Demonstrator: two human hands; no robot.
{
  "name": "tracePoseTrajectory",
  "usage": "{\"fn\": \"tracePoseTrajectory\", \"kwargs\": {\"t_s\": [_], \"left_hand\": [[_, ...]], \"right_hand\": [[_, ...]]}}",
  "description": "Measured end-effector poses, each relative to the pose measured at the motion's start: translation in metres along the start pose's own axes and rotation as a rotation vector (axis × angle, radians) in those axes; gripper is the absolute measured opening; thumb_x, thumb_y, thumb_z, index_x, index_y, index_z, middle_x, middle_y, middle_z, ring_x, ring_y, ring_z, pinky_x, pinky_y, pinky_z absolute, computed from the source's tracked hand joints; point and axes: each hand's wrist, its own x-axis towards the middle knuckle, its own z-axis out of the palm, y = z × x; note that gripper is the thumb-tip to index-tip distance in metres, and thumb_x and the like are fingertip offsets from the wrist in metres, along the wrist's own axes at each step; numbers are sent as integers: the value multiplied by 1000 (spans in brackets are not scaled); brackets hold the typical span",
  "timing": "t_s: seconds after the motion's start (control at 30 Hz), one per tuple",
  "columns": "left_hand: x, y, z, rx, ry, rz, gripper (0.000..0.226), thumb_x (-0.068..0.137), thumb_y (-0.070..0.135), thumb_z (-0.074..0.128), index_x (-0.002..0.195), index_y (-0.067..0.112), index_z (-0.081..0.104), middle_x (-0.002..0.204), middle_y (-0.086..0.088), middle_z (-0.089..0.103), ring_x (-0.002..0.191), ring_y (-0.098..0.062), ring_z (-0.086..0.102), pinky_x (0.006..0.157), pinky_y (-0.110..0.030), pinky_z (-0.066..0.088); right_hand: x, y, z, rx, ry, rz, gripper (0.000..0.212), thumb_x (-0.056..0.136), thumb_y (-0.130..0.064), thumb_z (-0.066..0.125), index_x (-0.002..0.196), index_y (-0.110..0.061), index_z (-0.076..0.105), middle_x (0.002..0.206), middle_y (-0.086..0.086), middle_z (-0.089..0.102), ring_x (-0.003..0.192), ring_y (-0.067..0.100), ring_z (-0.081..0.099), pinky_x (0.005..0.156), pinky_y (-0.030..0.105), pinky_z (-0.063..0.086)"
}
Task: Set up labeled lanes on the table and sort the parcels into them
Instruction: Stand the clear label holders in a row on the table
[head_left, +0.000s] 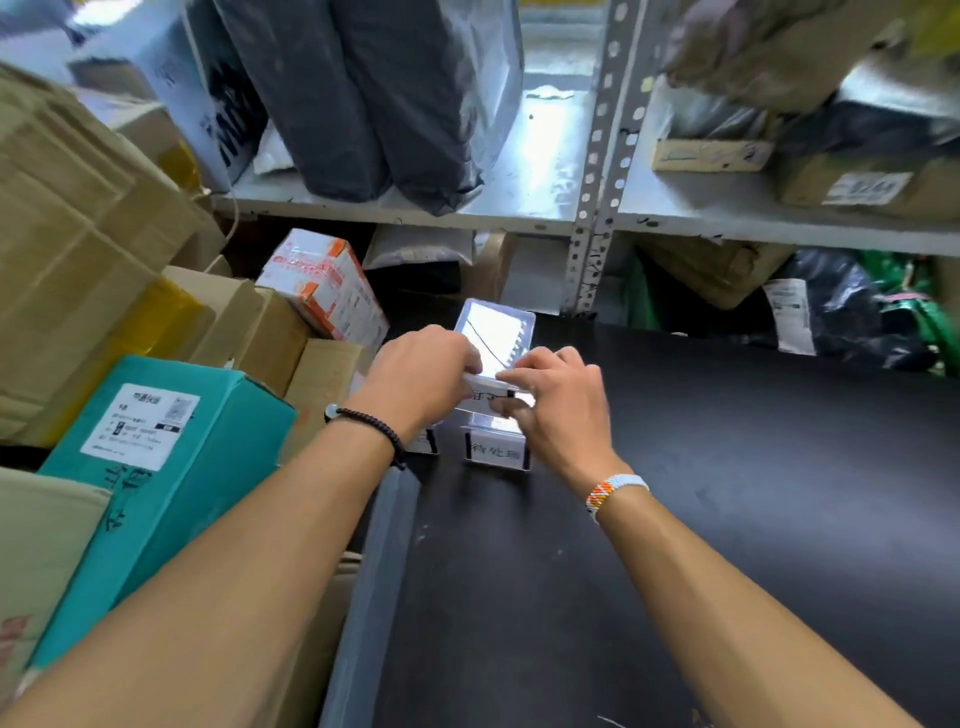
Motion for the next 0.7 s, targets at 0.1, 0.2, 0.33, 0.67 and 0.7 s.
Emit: {"fn": "tracePoseTrajectory", "kwargs": {"t_s": [0.1,0.2,0.33,0.67,0.7], "left_hand": [[10,33,13,-96,31,113,21,94,21,69,113,26,76,115,-2,71,106,-29,67,88,-43,56],[18,76,37,-87,13,207,23,95,16,67,115,22,75,117,-2,68,110,-29,64,88,-44,55],[21,119,73,-30,-19,239,21,94,12,63,110,21,74,112,-4,69,107,-32,66,78,-41,53],[13,144,131,-72,-84,206,16,99,11,58,103,20,70,103,0,66,97,-28,67,79,-43,59],[13,144,132,-74,-75,210,17,99,12,58,106,20,71,104,1,66,98,-27,66,79,-43,58]], "right_hand": [[-14,39,-27,-31,29,47,22,81,-30,86,104,-28,84,103,-10,72,93,26,56,74,36,26],[-35,75,-47,-68,3,98,23,83,-31,84,106,-30,83,105,-11,70,95,23,53,75,34,21],[-63,115,-54,-98,-80,158,24,86,-35,82,110,-33,82,110,-12,70,99,22,53,76,33,22],[-101,144,-31,-84,-179,252,24,93,-30,75,116,-31,79,115,-10,67,105,24,54,79,34,29],[-101,144,-30,-82,-180,253,23,93,-30,75,115,-31,79,115,-10,67,106,24,54,79,35,30]]}}
